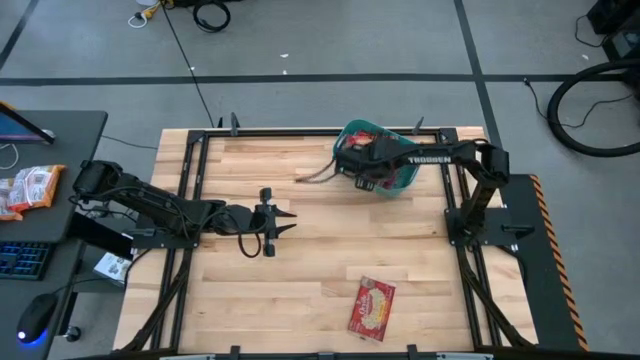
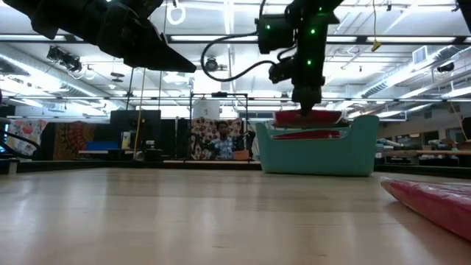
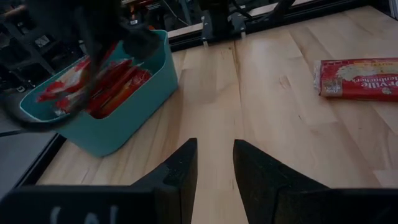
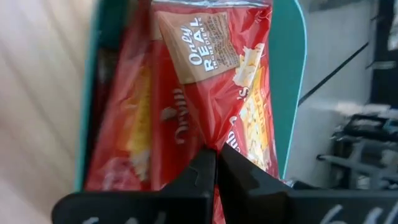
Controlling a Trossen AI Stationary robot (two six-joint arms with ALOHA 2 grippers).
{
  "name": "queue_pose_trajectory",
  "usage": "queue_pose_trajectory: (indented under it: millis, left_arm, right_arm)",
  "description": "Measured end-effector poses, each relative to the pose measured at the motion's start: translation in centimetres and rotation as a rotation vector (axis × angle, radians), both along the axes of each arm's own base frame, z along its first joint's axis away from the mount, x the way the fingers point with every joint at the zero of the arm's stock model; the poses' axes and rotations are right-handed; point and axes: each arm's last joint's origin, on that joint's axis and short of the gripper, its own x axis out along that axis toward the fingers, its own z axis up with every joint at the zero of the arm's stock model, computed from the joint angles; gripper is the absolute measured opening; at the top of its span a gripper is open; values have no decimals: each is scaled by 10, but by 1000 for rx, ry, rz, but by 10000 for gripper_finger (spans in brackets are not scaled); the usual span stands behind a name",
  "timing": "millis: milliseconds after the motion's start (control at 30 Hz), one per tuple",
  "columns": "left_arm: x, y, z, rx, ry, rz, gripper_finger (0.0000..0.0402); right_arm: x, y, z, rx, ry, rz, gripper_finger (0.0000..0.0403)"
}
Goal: Sort popcorn bags into baskets
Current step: Put the popcorn bag into the bin
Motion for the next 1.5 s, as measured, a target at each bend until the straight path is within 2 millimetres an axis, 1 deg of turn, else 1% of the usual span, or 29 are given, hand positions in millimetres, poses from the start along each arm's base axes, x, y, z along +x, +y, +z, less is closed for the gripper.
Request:
queue_pose_trajectory:
  millis: [100,200,300,400,567,667,767,867,1033,1167,1267,1400,1500]
  left_arm:
    - [0,0,0,0,0,0,109]
    - [0,0,0,0,-1,0,109]
    - [0,0,0,0,0,0,109]
    - [0,0,0,1,0,0,109]
    - [0,0,0,7,1,-2,109]
    - [0,0,0,7,1,-2,109]
    - [0,0,0,7,3,-2,109]
    - [0,0,-1,9,8,-2,109]
    - [0,0,-1,8,8,-2,109]
    - [0,0,-1,2,7,0,109]
    - [0,0,-1,2,7,0,109]
    - [0,0,-1,2,6,0,109]
    - [0,0,-1,2,7,0,109]
  right_arm:
    - [-2,-19,0,40,-39,-37,20]
    - [-6,-35,-1,90,-65,-67,38]
    - [-10,-43,-2,147,-77,-83,63]
    - [-13,-43,-1,179,-60,-96,87]
    - [-8,-27,5,185,-69,-67,110]
    - [-3,-10,10,183,-90,-14,113]
    - [0,11,15,236,-107,68,113]
    - [3,35,18,336,-118,174,112]
    - [10,75,17,548,-142,335,112]
    - [15,107,13,661,-183,444,112]
    - [17,136,9,737,-206,538,111]
    - [10,174,0,812,-185,655,111]
    - [4,199,-8,888,-186,685,111]
